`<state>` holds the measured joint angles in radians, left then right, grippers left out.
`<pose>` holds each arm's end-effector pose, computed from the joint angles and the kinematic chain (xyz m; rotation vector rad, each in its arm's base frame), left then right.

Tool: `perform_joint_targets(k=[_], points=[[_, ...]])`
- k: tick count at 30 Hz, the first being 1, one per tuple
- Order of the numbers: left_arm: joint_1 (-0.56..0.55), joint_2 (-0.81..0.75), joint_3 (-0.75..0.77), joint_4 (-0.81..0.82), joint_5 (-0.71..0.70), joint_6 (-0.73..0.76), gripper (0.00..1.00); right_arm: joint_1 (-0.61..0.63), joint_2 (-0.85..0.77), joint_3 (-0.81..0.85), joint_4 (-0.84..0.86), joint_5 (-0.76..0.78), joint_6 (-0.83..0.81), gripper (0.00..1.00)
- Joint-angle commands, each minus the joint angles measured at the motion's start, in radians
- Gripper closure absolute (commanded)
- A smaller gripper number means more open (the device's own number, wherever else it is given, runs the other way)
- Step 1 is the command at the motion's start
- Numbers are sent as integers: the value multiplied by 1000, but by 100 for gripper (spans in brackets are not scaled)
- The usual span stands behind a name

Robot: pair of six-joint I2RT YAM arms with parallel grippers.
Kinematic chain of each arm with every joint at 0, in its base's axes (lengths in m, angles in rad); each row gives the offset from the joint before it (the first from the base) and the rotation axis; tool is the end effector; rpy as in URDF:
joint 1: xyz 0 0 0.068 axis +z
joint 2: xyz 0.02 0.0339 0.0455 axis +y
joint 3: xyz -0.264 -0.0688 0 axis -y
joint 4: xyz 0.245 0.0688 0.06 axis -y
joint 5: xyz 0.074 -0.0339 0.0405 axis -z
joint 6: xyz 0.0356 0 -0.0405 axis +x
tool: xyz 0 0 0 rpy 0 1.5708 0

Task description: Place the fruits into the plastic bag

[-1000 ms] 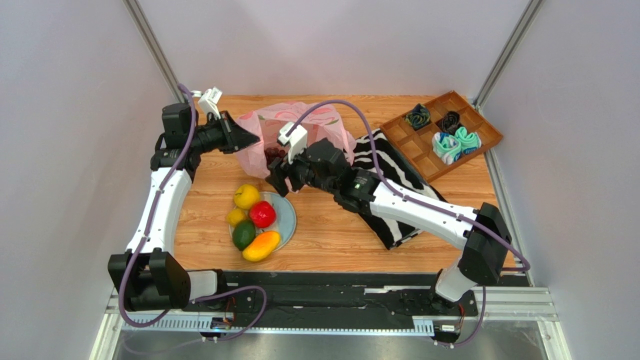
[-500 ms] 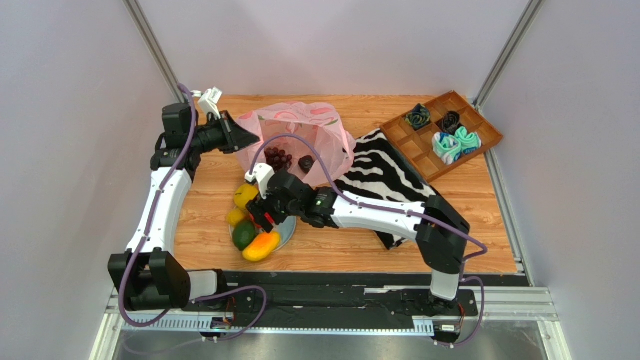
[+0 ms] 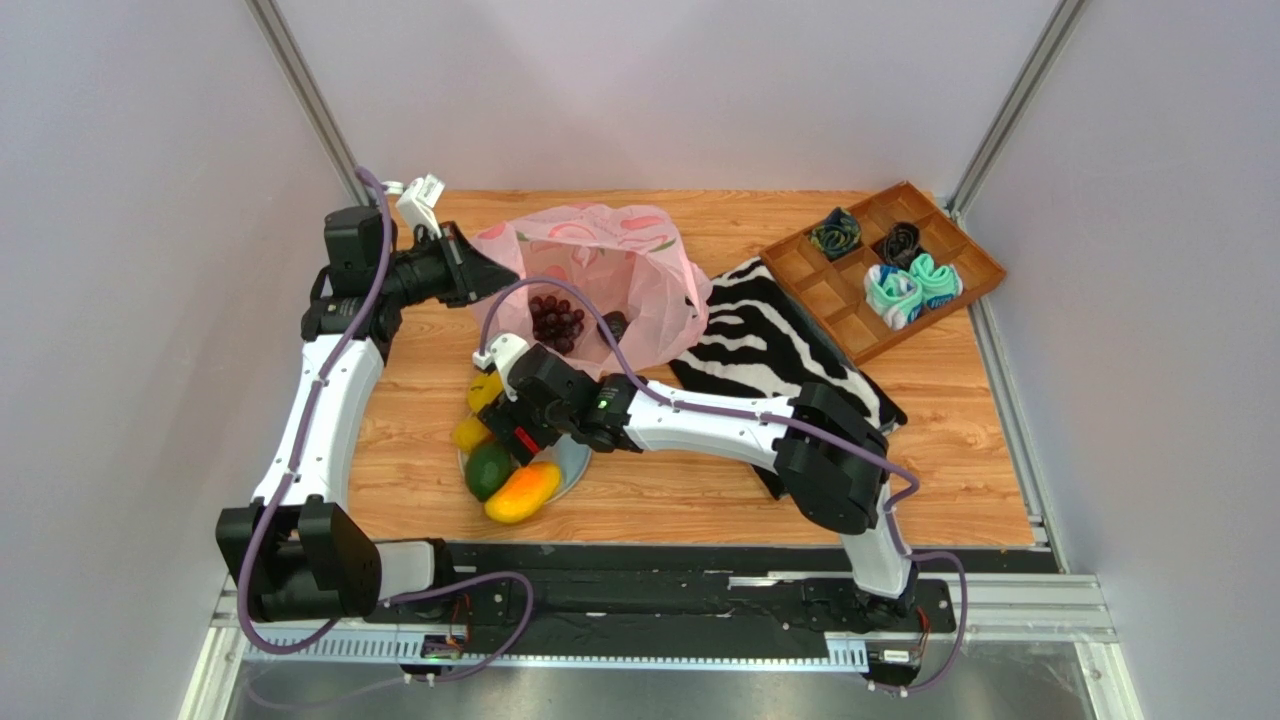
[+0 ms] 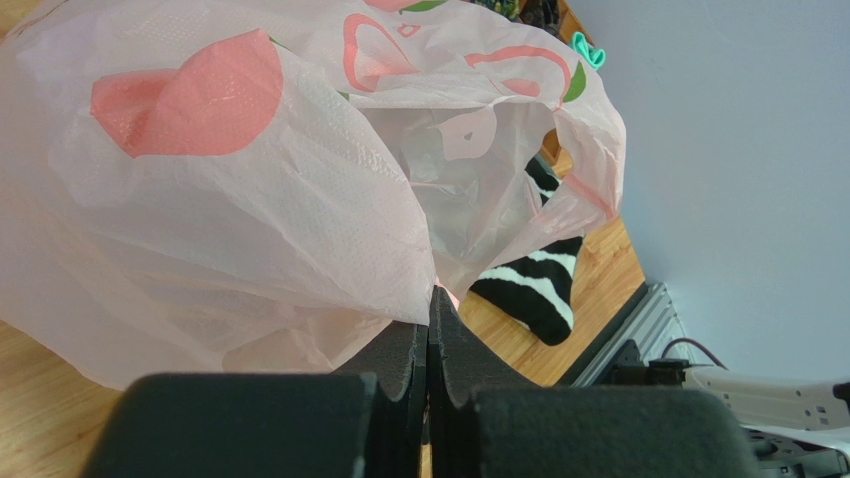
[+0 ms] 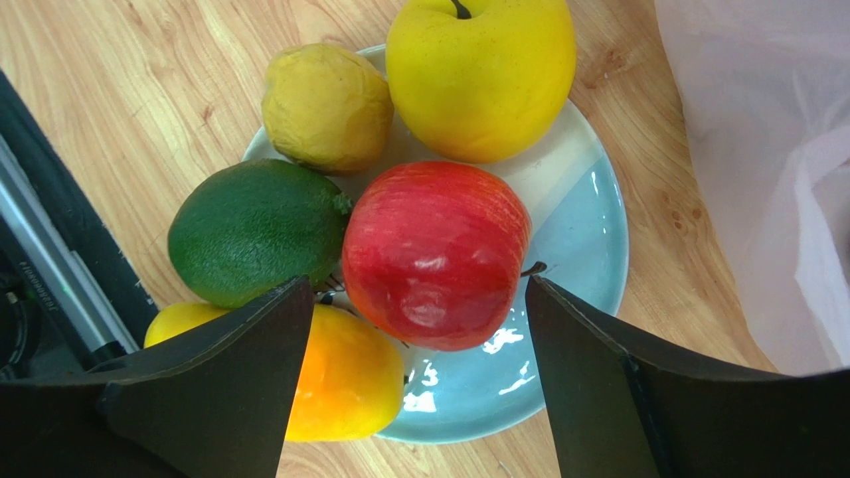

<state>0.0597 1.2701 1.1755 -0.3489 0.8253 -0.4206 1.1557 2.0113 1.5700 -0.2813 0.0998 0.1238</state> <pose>0.2811 -0.0094 0.3601 0.0600 2.0124 -1.0558 0.1895 0.4212 0.2295 -1.1134 2.0704 0.5393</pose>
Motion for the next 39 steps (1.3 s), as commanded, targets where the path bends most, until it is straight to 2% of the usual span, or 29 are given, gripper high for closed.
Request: perform_joint_targets(k=[1, 7, 29, 35, 36, 39], points=[[2, 0, 30, 21, 8, 0, 100, 4, 27, 64, 19, 52, 13, 17], [2, 0, 30, 21, 11, -1, 100, 4, 55, 81, 22, 90, 20, 16], [0, -2, 27, 28, 15, -6, 100, 2, 107, 99, 27, 83, 53, 16], [0, -2, 27, 28, 17, -4, 100, 1, 109, 96, 11, 115, 65, 23], [2, 0, 27, 28, 15, -6, 100, 2, 103, 94, 4, 124, 66, 30], [0, -2, 29, 28, 15, -4, 100, 1, 86, 75, -2, 170, 57, 42]])
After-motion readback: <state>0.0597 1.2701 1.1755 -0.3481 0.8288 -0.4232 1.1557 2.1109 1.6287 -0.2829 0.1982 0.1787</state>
